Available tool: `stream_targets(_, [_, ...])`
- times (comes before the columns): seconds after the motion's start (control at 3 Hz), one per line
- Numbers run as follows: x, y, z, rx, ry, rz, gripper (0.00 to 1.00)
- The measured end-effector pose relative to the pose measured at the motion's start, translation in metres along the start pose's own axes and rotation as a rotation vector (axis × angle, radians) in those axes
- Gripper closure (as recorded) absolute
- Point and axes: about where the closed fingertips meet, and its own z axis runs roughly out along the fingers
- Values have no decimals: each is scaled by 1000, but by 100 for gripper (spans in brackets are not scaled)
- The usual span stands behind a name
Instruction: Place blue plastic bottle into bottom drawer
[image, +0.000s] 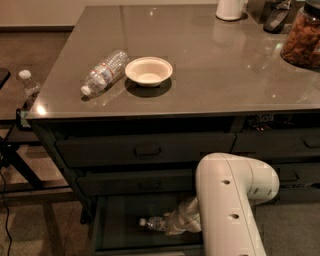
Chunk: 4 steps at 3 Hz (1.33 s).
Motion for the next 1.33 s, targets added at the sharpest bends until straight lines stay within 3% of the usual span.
stream_targets(1.0, [-18, -1, 1, -18, -7, 68, 100])
stream_targets(1.33, [-18, -1, 1, -18, -6, 68, 81])
